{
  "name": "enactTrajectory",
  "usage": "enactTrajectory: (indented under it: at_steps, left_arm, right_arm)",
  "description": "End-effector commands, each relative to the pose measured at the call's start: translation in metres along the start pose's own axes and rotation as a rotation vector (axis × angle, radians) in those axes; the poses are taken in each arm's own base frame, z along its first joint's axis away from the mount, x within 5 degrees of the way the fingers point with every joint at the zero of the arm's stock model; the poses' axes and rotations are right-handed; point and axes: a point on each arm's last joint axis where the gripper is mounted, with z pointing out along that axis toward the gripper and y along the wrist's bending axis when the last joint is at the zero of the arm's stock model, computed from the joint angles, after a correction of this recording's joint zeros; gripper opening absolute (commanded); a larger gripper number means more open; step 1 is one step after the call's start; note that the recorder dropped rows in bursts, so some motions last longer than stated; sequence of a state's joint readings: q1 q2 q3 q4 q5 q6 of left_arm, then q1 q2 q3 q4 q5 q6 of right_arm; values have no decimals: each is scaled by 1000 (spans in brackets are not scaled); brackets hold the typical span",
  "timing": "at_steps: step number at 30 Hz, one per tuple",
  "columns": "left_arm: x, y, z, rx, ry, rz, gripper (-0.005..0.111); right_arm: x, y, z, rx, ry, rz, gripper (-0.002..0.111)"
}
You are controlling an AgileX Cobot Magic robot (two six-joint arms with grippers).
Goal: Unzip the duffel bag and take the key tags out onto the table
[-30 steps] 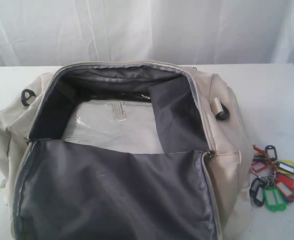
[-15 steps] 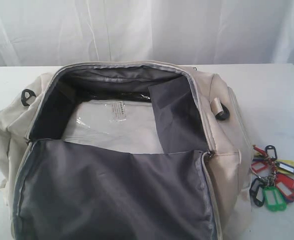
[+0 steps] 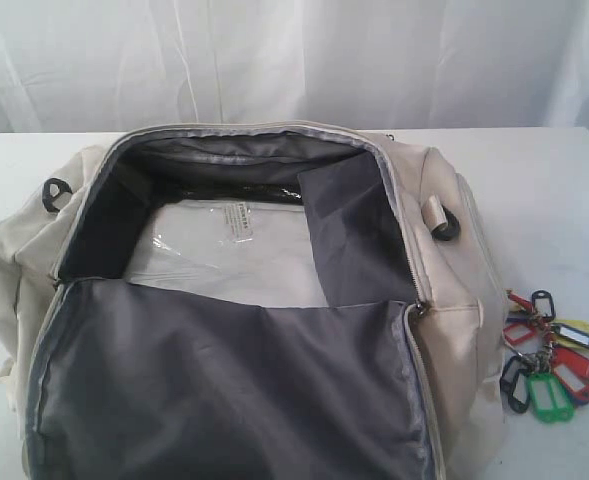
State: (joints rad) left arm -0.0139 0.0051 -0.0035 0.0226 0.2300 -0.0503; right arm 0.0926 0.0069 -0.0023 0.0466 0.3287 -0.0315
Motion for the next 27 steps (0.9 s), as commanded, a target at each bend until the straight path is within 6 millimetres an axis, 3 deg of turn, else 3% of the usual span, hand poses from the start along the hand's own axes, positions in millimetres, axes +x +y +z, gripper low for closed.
enactTrajectory:
  at_steps: [1, 7, 27]
  left_arm:
    - [0, -1, 0, 10, -7, -4, 0]
    - [0, -1, 0, 10, -7, -4, 0]
    - [0, -1, 0, 10, -7, -4, 0]
  right_arm:
    - [-1, 7, -1, -133, -18, -14, 0]
    - [0, 12, -2, -223, -15, -31, 0]
    - [-1, 9, -1, -166, -17, -17, 0]
